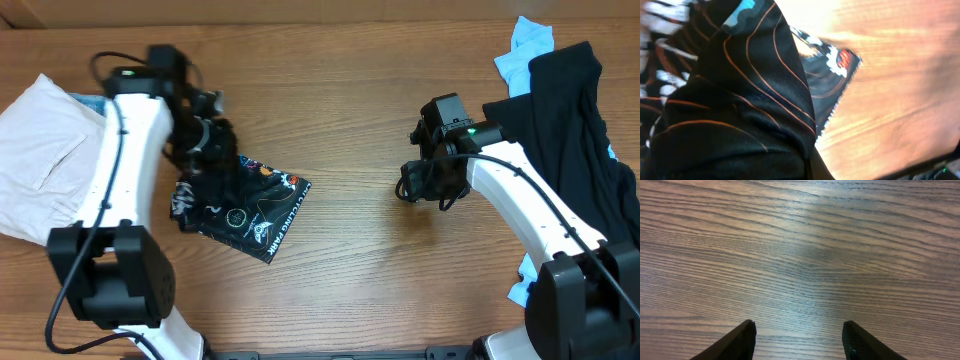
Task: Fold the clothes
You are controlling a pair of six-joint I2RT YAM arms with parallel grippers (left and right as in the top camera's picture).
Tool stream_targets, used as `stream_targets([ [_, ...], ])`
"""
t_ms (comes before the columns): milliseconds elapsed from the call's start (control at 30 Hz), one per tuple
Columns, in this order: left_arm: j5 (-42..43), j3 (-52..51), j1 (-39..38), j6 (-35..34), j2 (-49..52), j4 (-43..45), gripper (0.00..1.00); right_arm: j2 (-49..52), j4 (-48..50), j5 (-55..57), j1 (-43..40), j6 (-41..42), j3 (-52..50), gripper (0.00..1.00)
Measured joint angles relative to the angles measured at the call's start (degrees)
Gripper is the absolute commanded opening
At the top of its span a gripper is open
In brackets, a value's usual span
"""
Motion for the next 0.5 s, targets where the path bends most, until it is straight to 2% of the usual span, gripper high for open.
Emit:
stream_targets([
  [233,-3.89,-8.44,-9.25,-1.2,0.0,0.7,0.06,0.0,-0.28,0.02,0.0,-0.07,0.0,0.59],
  [500,-5.31,-11.85,-12.07,-2.51,0.0,1.33,0.09,0.0,-0.39,0.02,0.0,-0.04,0.0,0.59],
])
